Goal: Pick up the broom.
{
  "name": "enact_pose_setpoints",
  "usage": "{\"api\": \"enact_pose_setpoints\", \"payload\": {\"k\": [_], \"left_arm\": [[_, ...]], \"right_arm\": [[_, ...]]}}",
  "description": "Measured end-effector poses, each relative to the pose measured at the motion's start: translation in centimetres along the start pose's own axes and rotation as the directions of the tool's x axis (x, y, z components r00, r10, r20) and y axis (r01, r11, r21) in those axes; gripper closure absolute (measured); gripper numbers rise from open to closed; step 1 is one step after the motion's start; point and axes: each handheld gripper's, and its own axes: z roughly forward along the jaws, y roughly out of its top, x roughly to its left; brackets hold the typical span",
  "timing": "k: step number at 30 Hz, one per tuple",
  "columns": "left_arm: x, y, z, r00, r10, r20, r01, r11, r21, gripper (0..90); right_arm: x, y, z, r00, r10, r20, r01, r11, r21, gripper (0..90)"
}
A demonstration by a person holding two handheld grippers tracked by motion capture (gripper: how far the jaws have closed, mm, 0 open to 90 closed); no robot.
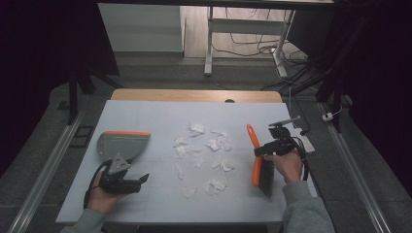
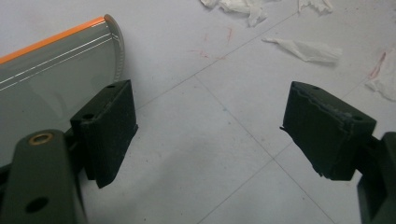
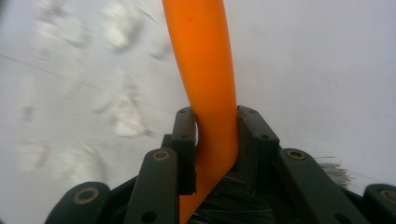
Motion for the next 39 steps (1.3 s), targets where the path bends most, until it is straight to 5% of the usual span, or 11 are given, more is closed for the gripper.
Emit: {"api": "enact_pose_setpoints", "payload": {"k": [9, 15, 20, 28, 31, 39], "left_arm": [[0.0, 0.3, -0.1, 0.9998, 0.012, -0.015, -0.012, 0.9999, -0.011, 18.5], [-0.3, 0.7, 0.1, 0.9997, 0.015, -0.021, -0.015, 0.9998, -0.011, 18.5], [-0.1, 1.2, 0.1, 0.9999, 0.004, -0.016, -0.004, 0.9999, -0.016, 18.5], [-0.8, 2.2, 0.3, 0.9999, -0.009, -0.005, 0.009, 0.9996, -0.025, 18.5], [-1.2, 2.7, 0.3, 1.0000, -0.003, 0.002, 0.003, 0.9994, -0.033, 18.5], [-2.1, 4.6, 1.1, 0.9991, 0.019, 0.037, -0.017, 0.9984, -0.054, 18.5]], "right_arm": [[0.7, -0.4, -2.1, 0.9846, -0.073, -0.159, 0.043, 0.982, -0.183, 70.3], [1.7, -0.4, -1.9, 0.9519, -0.138, -0.273, 0.056, 0.956, -0.289, 70.3], [2.4, 0.0, -1.4, 0.9335, -0.178, -0.311, 0.069, 0.941, -0.332, 70.3], [2.4, 0.3, -0.5, 0.9295, -0.176, -0.324, 0.047, 0.928, -0.369, 70.3], [3.0, 0.0, -0.7, 0.9369, -0.181, -0.299, 0.045, 0.911, -0.410, 70.3], [3.6, -0.4, -1.0, 0.9374, -0.169, -0.305, 0.001, 0.876, -0.483, 70.2]]}}
